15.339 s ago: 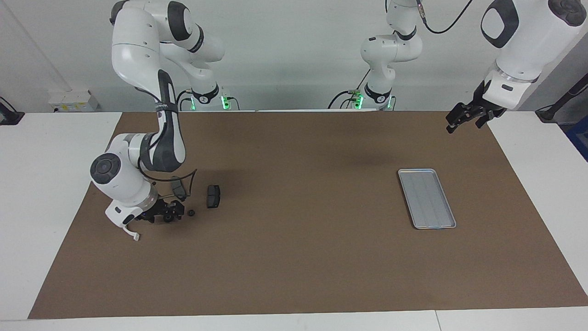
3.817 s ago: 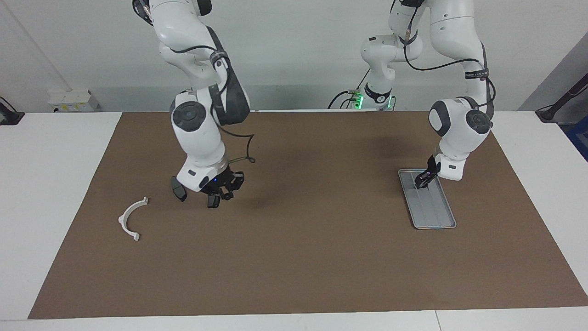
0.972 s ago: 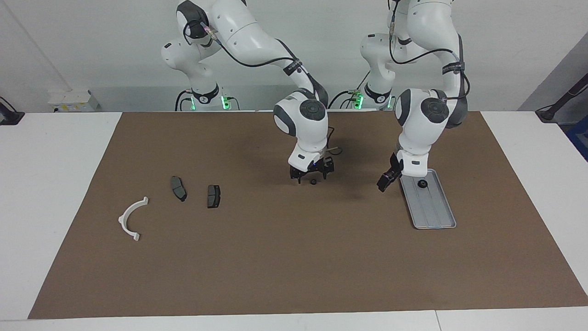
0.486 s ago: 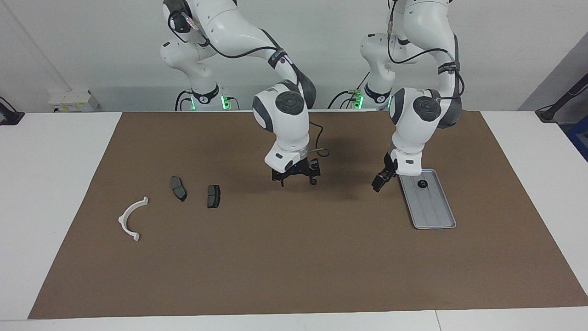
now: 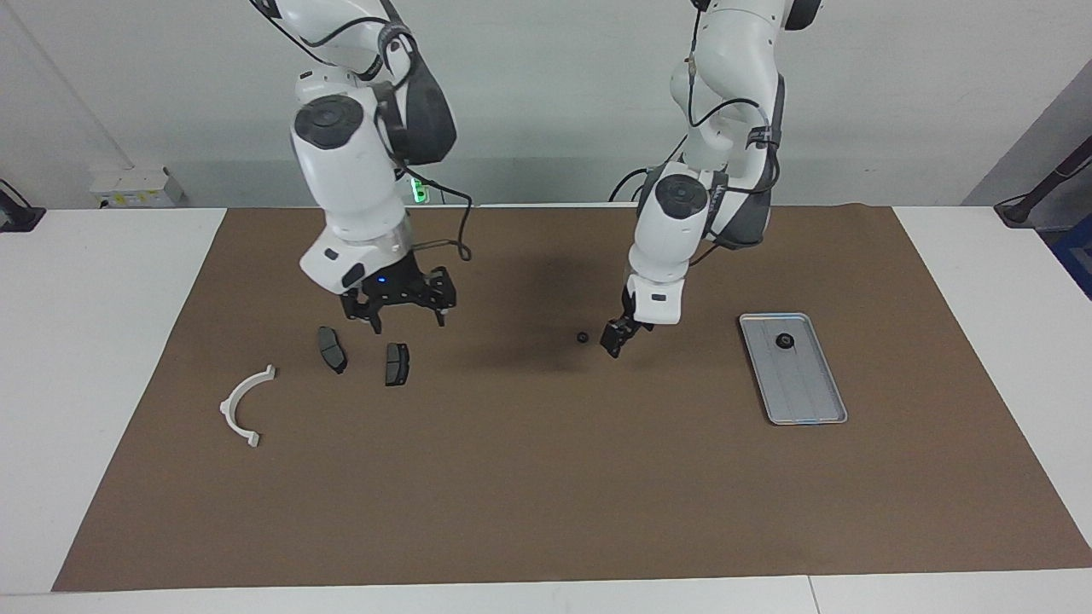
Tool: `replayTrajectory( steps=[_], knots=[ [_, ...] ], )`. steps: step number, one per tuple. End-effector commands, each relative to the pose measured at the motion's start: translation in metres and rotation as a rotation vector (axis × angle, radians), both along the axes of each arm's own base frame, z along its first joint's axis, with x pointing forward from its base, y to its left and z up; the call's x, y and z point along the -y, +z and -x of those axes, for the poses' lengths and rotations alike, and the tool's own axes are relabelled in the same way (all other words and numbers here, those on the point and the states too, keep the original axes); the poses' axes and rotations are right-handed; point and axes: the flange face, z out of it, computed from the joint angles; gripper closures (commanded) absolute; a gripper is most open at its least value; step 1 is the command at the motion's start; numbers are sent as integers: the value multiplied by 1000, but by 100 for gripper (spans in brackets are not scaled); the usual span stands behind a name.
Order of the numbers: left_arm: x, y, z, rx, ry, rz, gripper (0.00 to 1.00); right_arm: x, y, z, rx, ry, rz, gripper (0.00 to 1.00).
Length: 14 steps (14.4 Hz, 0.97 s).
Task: Pick bearing gear from pile to tray
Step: 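Return the right gripper to rest while the left gripper reaches the bearing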
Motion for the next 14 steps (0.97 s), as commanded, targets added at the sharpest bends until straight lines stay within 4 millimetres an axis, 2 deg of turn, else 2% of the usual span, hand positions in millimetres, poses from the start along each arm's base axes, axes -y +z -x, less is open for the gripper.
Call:
replayTrajectory(
  steps=[1, 3, 6, 8, 10, 14],
  knots=[
    [22, -22, 6, -36, -5, -29, 0, 46, 24, 26, -59, 8, 14, 0],
    [20, -35, 14, -29, -9, -27, 1, 67, 29, 37, -113, -22, 17, 0],
    [25, -35, 24, -61, -26, -49, 5, 104, 31, 40, -126, -51, 13, 0],
    [26, -35, 26, -63, -27, -50, 14, 124, 28, 48, -125, -35, 9, 0],
    [28, -42, 34, -74, -39, -58, 16, 133, 32, 52, -119, -53, 8, 0],
    [27, -47, 43, -86, -48, -67, 16, 146, 60, 58, -67, -63, 41, 0]
  ],
)
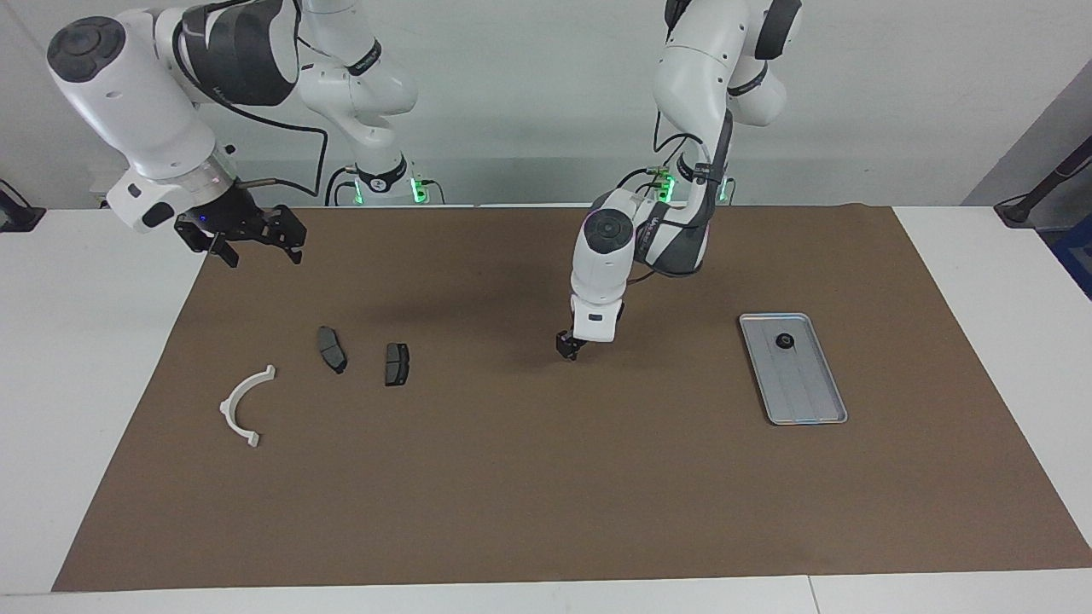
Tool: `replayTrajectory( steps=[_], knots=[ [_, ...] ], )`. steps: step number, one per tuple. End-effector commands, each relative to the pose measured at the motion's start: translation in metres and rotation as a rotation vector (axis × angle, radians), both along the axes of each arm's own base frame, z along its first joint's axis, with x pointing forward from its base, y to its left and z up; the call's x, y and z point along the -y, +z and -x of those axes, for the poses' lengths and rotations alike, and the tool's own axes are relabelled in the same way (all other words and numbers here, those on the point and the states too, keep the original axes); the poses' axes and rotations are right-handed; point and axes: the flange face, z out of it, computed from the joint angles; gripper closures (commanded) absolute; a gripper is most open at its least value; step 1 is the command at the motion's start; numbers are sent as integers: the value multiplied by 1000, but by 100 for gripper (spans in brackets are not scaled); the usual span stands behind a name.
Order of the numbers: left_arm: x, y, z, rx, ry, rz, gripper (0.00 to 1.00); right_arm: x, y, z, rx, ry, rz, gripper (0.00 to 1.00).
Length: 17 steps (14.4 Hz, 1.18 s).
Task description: Pick bearing gear from pile to tray
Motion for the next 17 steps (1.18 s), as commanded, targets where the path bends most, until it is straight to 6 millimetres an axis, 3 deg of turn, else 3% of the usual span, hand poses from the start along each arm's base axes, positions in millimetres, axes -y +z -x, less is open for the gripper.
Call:
replayTrajectory(
  steps=[1, 7, 10, 11, 14, 15, 17],
  knots=[
    [-5, 5, 12, -9, 0, -15, 16, 8, 17, 10, 34, 18, 31, 0],
    [-1, 2, 20, -12, 1, -14, 16, 26, 23, 18, 31, -8, 60, 0],
    [2, 2, 25, -11, -1, -13, 20, 26, 25, 20, 27, -13, 62, 0],
    [2, 2, 25, -12, 2, -14, 34, 26, 25, 20, 26, -11, 62, 0],
    [2, 3, 25, -13, 20, -14, 92, 26, 24, 20, 25, -16, 62, 0],
    [2, 3, 25, -13, 40, -17, 100, 25, 23, 20, 23, -16, 62, 0],
    [2, 3, 25, -18, 49, -21, 100, 24, 23, 20, 22, -14, 61, 0]
  ],
)
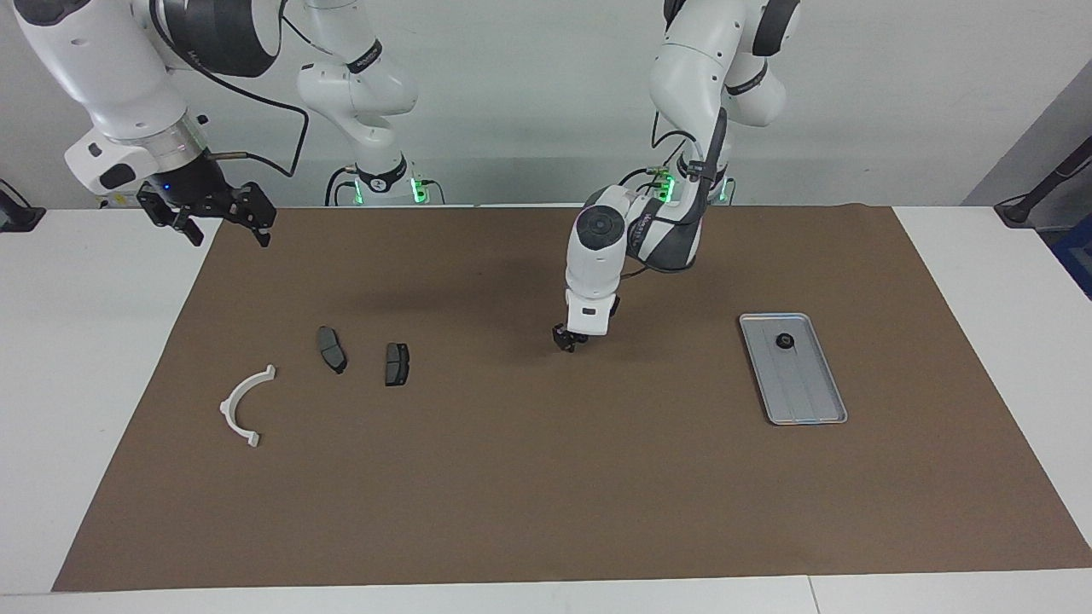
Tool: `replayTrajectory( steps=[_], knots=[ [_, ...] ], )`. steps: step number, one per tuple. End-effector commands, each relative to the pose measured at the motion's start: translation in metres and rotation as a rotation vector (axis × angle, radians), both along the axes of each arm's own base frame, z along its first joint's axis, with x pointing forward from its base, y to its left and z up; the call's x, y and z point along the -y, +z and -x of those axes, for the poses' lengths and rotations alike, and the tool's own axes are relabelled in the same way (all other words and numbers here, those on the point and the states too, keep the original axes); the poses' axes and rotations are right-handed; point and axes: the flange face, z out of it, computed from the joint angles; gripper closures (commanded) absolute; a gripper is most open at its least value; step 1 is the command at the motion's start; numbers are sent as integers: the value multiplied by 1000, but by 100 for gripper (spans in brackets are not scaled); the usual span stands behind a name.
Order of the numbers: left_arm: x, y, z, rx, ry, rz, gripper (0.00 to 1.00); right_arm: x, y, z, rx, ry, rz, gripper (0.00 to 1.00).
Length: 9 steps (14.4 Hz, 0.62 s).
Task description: Pick bearing gear from pile to tray
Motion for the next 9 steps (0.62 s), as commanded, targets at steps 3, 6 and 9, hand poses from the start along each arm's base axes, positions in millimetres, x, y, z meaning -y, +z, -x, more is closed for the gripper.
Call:
replayTrajectory(
  steps=[3, 6, 9],
  knots=[
    [-28, 19, -1, -38, 34, -33, 100, 1, 1, 7, -10, 16, 12, 0],
    [-99, 66, -22, -68, -12, -27, 100, 1, 1, 7, -12, 16, 12, 0],
    [-175, 81, -48, -76, -39, -8, 100, 1, 1, 7, -9, 16, 12, 0]
  ],
)
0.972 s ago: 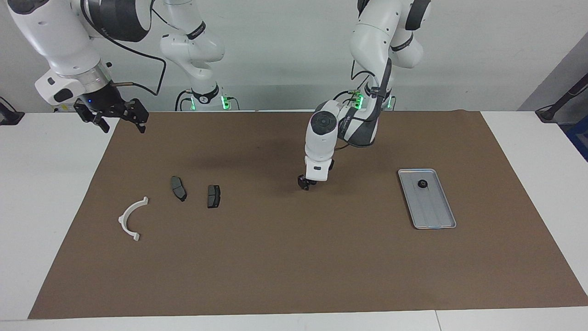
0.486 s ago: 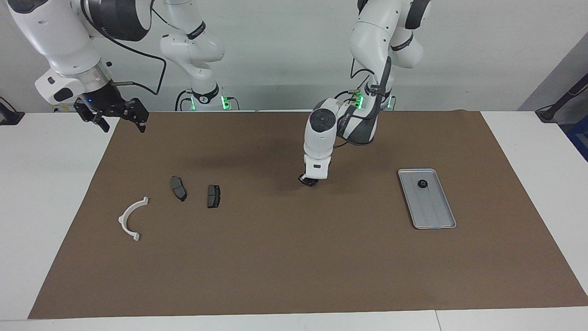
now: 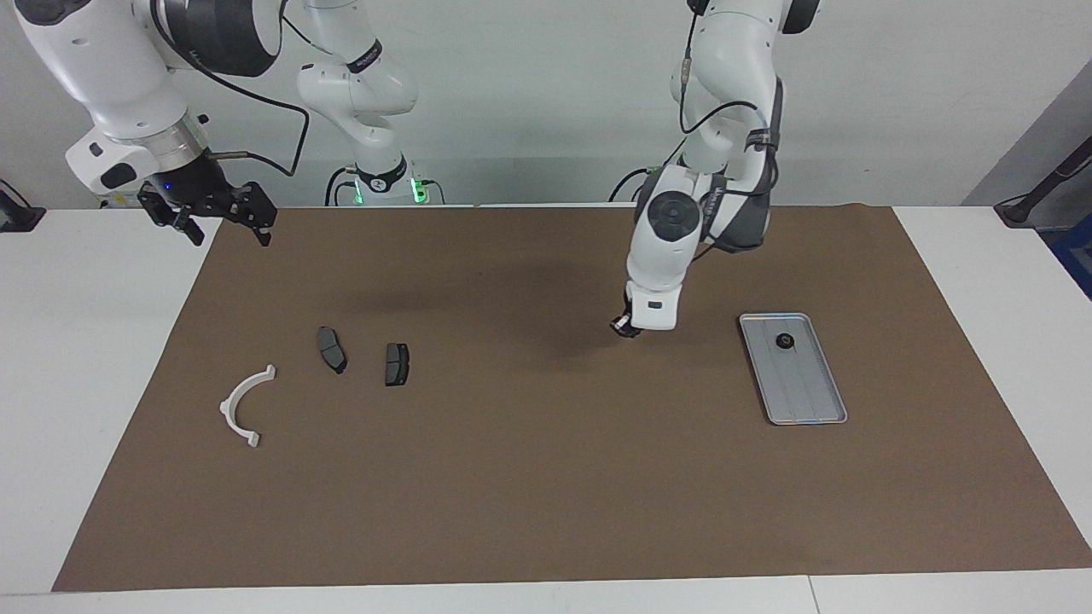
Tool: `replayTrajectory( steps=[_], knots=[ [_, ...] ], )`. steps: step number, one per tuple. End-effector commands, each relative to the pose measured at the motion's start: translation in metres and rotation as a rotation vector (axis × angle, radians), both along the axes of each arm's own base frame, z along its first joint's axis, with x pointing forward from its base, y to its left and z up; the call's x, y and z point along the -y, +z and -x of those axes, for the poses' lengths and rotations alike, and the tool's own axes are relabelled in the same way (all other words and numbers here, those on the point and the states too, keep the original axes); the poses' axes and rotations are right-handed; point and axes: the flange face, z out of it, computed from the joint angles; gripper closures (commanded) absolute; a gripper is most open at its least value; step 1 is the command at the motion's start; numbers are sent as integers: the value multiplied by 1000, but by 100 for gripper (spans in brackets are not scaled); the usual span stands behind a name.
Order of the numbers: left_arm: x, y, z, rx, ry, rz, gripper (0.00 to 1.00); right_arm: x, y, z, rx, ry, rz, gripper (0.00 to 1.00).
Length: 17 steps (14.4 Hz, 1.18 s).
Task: Pick bearing gear from pile to tray
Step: 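Carry the bearing over the silver tray with the left gripper, then lower the bearing into the tray and open the left gripper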
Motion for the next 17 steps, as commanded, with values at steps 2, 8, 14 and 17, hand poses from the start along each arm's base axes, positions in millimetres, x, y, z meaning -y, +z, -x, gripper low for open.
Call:
replayTrajectory(
  steps=[2, 8, 14, 17],
  knots=[
    [-99, 7, -19, -16, -71, 32, 100, 1, 2, 7, -9, 17, 10, 0],
    [-217, 9, -53, 89, -80, 59, 100, 0, 0, 8, -17, 16, 9, 0],
    [-242, -25, -69, 148, -100, 54, 100, 0, 0, 8, -15, 17, 11, 0],
    [-260, -42, -74, 174, -82, 48, 100, -1, 1, 7, -14, 18, 10, 0]
  ],
)
